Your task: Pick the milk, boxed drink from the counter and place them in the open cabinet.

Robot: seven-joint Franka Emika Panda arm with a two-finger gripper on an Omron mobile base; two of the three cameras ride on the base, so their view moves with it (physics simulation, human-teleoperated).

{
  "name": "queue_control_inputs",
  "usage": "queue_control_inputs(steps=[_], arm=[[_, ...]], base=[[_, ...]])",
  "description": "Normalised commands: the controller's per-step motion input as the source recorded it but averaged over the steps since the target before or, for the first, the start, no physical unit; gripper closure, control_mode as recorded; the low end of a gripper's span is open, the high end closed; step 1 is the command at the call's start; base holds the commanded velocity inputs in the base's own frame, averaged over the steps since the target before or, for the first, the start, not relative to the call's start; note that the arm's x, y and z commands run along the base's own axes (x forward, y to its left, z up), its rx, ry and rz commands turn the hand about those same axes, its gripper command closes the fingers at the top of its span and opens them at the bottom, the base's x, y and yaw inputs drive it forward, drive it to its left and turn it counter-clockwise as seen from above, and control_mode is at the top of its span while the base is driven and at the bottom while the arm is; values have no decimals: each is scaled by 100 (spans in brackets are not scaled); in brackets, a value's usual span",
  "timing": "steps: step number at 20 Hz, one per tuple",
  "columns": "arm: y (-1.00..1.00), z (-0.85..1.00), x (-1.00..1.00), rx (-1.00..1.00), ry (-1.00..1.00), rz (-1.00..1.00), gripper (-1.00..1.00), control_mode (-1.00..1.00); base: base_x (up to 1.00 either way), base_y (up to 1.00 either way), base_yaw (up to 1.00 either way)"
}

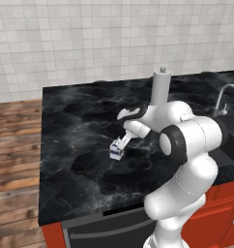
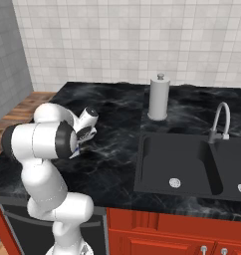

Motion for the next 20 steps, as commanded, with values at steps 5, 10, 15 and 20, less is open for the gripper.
queue_control_inputs(steps=[5, 10, 15, 20], arm=[[19, -23, 0, 0, 3, 0, -100, -100], [20, -15, 0, 0, 0, 0, -100, -100], [15, -18, 0, -1, 0, 0, -100, -100], [10, -28, 0, -8, 0, 0, 100, -100]], base=[[0, 0, 0], [0, 0, 0], [0, 0, 0], [0, 0, 0]])
